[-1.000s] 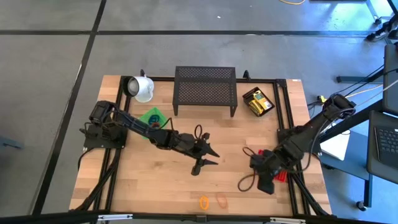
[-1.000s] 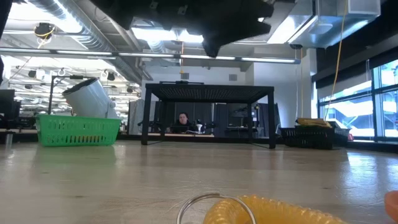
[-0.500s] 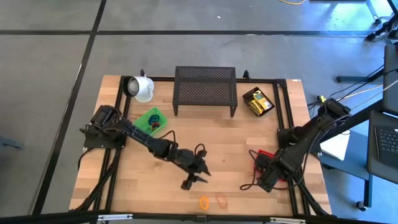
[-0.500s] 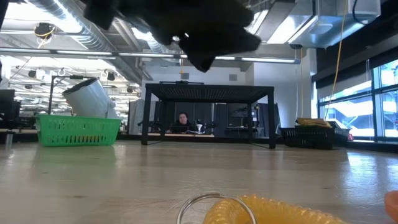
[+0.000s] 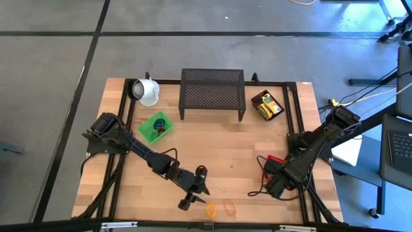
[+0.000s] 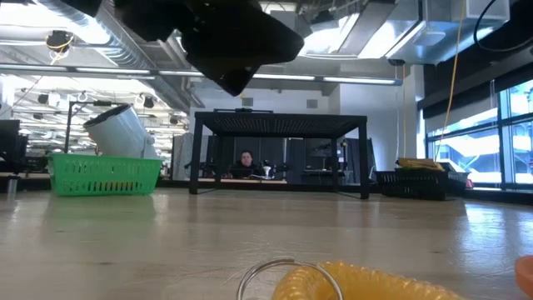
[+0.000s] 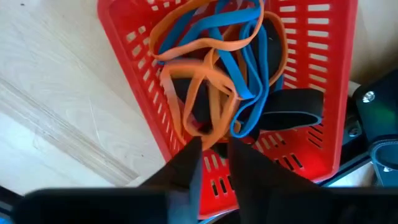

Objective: Pick & Place Office Desk Supplies
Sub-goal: Put the yellow spring keychain into the green bin

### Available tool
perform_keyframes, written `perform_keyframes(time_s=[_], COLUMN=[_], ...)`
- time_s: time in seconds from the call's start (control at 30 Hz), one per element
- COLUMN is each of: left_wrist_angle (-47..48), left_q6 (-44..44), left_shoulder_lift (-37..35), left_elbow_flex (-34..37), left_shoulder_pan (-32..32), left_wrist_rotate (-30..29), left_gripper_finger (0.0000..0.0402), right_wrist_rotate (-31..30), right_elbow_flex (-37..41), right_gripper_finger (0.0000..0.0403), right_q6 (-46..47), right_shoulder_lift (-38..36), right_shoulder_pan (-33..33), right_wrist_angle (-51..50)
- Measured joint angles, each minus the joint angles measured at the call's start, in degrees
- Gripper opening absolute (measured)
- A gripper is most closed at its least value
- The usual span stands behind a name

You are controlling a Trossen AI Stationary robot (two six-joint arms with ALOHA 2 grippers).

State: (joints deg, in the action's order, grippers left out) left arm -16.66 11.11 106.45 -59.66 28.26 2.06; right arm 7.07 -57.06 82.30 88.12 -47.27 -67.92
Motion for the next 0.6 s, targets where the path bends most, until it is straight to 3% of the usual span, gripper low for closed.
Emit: perform_keyframes(time_s=[0.37,0.6], left_wrist_angle=[0.3,0.1], left_q6=[4.3,4.7], left_shoulder_lift=[0.0,1.1], left_elbow_flex=[0.0,0.0], left_shoulder_pan=[3.4,4.9], left_wrist_rotate=[-4.9,-9.9], left_gripper_finger=[0.0178,0.0178], right_wrist_rotate=[-1.8,-2.1], right_elbow_flex=[0.0,0.0], right_gripper_finger=[0.0199,0.0239], right_q6=[2.0,2.3], right_shoulder_lift=[0.0,0.0], right_shoulder_pan=[0.0,0.0], right_wrist_angle=[0.0,0.0])
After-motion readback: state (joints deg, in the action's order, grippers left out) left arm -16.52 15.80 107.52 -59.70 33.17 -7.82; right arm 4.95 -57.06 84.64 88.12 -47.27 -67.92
